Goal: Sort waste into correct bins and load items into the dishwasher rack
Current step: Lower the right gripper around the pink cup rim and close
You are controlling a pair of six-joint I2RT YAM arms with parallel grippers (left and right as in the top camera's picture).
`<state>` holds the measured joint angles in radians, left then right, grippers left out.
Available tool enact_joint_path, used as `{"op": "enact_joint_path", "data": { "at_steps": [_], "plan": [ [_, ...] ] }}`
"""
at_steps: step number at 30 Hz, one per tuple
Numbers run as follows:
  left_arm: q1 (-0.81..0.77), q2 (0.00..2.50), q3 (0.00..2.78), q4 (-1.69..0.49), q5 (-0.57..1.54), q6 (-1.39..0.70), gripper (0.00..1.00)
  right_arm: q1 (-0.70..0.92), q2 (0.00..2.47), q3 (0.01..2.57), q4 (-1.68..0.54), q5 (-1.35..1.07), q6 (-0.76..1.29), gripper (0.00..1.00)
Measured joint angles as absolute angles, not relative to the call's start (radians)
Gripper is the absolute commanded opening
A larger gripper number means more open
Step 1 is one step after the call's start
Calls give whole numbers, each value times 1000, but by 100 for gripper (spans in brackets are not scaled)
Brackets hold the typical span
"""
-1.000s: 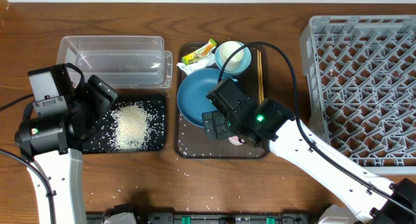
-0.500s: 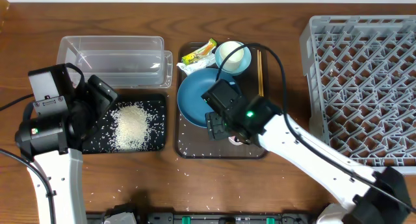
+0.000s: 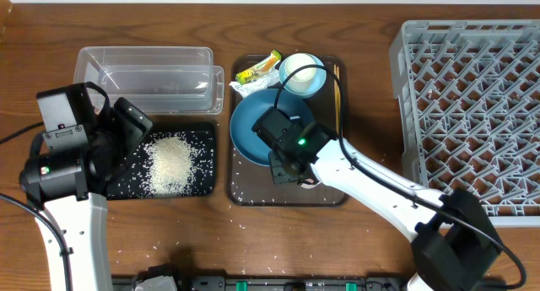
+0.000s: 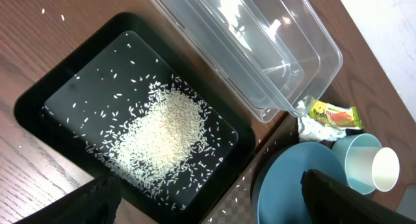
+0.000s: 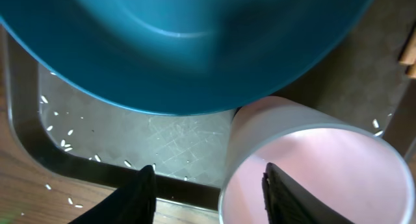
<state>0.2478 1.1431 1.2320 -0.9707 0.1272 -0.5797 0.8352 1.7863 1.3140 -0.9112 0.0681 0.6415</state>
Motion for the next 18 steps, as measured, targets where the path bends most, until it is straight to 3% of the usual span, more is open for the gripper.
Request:
{"op": "enact_joint_path", "data": {
  "at_steps": [8,18],
  "plan": [
    [248,1143,1232,-971,127,-580,92,842,1793,1314,-928,68,648,29],
    [248,1143,1232,-971,127,-580,91,842,1793,1314,-945,67,651,28]
  ]
}}
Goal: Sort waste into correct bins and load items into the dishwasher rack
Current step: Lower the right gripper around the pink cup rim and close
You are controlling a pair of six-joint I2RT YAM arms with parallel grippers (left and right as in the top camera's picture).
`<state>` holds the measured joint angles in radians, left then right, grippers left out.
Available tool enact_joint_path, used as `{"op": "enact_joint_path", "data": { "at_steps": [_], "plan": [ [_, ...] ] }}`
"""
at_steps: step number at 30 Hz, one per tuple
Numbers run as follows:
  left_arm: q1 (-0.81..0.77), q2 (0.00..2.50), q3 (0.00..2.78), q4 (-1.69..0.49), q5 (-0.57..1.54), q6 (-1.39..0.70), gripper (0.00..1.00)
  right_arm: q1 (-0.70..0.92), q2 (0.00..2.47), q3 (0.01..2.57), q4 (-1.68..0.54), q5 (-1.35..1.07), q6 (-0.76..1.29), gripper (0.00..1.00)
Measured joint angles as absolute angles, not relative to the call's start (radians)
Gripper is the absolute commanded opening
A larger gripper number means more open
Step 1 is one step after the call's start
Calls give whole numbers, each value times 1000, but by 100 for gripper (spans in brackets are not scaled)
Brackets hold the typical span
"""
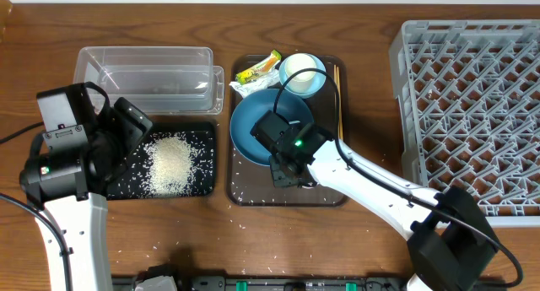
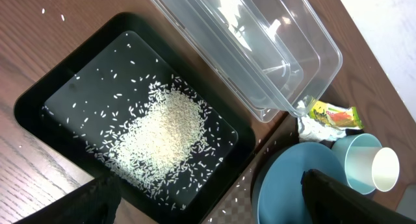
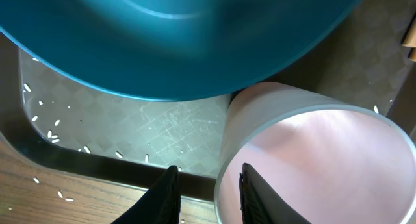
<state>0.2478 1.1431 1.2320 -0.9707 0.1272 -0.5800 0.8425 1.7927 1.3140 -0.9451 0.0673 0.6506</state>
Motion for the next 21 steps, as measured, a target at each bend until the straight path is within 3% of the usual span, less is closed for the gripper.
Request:
{"op": "enact_joint_path", "data": {
  "at_steps": [21],
  "plan": [
    [248,1143,1232,-971,127,-580,91,842,1794,1314,-957,68,650,25]
  ]
}}
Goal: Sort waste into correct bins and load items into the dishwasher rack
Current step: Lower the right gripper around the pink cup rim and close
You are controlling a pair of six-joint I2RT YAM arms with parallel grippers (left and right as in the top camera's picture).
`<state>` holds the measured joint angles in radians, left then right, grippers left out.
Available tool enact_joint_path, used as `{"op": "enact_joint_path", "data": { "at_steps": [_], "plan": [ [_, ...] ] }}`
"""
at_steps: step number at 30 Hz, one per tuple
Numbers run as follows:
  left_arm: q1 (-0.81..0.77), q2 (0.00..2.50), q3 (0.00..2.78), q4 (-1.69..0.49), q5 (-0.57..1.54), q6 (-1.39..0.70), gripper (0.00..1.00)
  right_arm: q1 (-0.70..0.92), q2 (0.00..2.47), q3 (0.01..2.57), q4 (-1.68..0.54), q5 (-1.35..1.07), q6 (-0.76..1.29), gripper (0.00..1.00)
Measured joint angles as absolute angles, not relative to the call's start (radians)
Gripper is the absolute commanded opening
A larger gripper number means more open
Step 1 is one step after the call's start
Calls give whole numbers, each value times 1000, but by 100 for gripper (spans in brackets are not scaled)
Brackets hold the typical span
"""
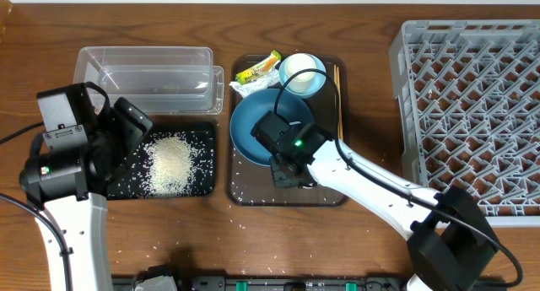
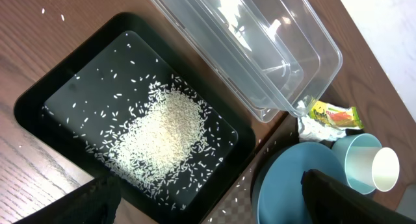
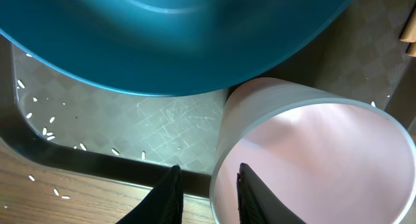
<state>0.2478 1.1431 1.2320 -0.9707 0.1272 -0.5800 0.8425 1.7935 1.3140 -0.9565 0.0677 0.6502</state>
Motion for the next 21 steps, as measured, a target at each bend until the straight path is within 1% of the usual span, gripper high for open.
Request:
{"op": "enact_joint_path", "data": {
  "at_steps": [3,5,10,15,17,21],
  "plan": [
    [248,1143,1232,-971,127,-580,91,843,1795,1314,-957,68,651,25],
    [248,1143,1232,-971,127,-580,92,843,1798,1314,-957,67,650,23],
    [248,1143,1232,-971,127,-580,92,843,1809,1314,-958,67,651,12],
    [248,1143,1232,-971,127,-580,91,843,1809,1314,-962,68,651,6],
    [248,1143,1232,-971,127,-580,91,843,1809,1314,-966,67,651,1],
    [248,1143,1232,-971,127,-580,91,842,1809,1314,-973,64,651,1]
  ]
}}
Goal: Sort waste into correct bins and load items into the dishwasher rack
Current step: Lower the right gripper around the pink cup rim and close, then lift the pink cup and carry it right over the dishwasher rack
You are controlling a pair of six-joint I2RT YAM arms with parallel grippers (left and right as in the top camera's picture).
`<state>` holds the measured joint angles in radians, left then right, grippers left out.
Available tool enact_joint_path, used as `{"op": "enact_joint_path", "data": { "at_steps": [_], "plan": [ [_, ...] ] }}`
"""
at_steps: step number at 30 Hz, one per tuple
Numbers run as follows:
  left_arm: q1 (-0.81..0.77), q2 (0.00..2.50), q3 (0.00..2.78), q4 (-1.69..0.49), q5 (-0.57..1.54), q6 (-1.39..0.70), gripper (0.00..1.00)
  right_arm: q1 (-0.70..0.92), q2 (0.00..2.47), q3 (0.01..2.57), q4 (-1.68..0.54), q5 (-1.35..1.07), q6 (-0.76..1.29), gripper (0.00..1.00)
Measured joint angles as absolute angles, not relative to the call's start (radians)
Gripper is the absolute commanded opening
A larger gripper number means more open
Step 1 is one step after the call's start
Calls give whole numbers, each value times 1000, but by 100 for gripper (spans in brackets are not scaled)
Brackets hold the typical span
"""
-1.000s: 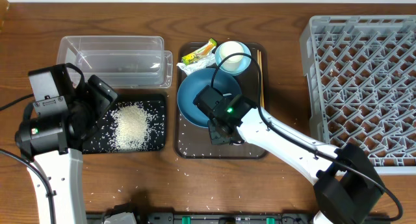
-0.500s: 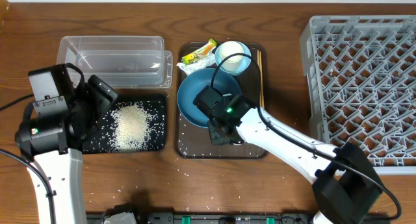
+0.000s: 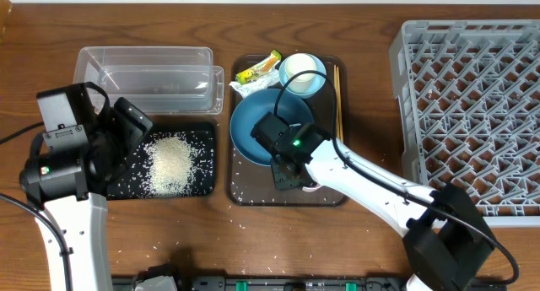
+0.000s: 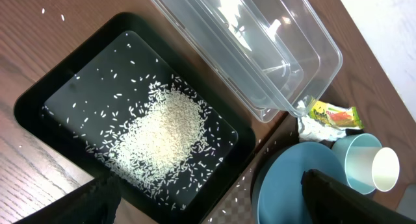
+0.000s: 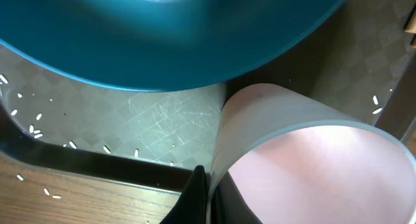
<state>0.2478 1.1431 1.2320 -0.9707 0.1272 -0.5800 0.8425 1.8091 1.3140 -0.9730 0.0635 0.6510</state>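
Observation:
A pink cup point(image 5: 312, 172) stands on the brown tray point(image 3: 245, 195), close against the blue plate point(image 5: 175, 36). My right gripper point(image 5: 208, 185) is shut on the cup's near wall, one finger outside and one inside the rim. From overhead the right gripper point(image 3: 291, 175) covers most of the cup. On the same tray are a light blue cup point(image 3: 302, 73) with a white cup inside it, a yellow wrapper point(image 3: 259, 67) on crumpled paper, and chopsticks point(image 3: 338, 97). My left gripper point(image 4: 208, 201) hangs open above the black bin point(image 4: 26, 107) of rice, holding nothing.
A grey dishwasher rack point(image 3: 472, 105) fills the right side. A clear plastic bin point(image 3: 143, 76) sits at the back left, behind the black bin. Loose rice grains lie on the brown tray and on the wooden table in front of it.
My right gripper's fingers, apart on either side of the pink cup's wall, are now pressed together on it. The left arm has not moved.
My right gripper was wide open low over the tray beside the pink cup and the blue plate. Its fingers then stood closer, astride the cup's wall, and stayed so. Now they pinch the wall. The left gripper stayed open above the rice throughout.

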Motion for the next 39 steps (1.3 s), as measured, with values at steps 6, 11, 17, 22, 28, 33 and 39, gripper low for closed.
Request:
{"op": "enact_joint_path", "data": {
  "at_steps": [6,11,17,22,28,33,39],
  "plan": [
    [248,1143,1232,-971,127,-580,91,842,1809,1314,-985,63,651,1],
    [248,1143,1232,-971,127,-580,91,839,1794,1314,-1015,59,651,1],
    [248,1143,1232,-971,127,-580,91,809,1680,1314,-1043,50,651,1],
    [248,1143,1232,-971,127,-580,92,785,1553,1314,-1062,47,646,1],
    [248,1143,1232,-971,127,-580,92,723,1414,1314,-1100,41,599,1],
    [248,1143,1232,-971,127,-580,92,606,1304,1314,-1119,41,527,1],
    [248,1143,1232,-971,127,-580,91,385,1224,1314,-1134,27,415,1]
  ]
}}
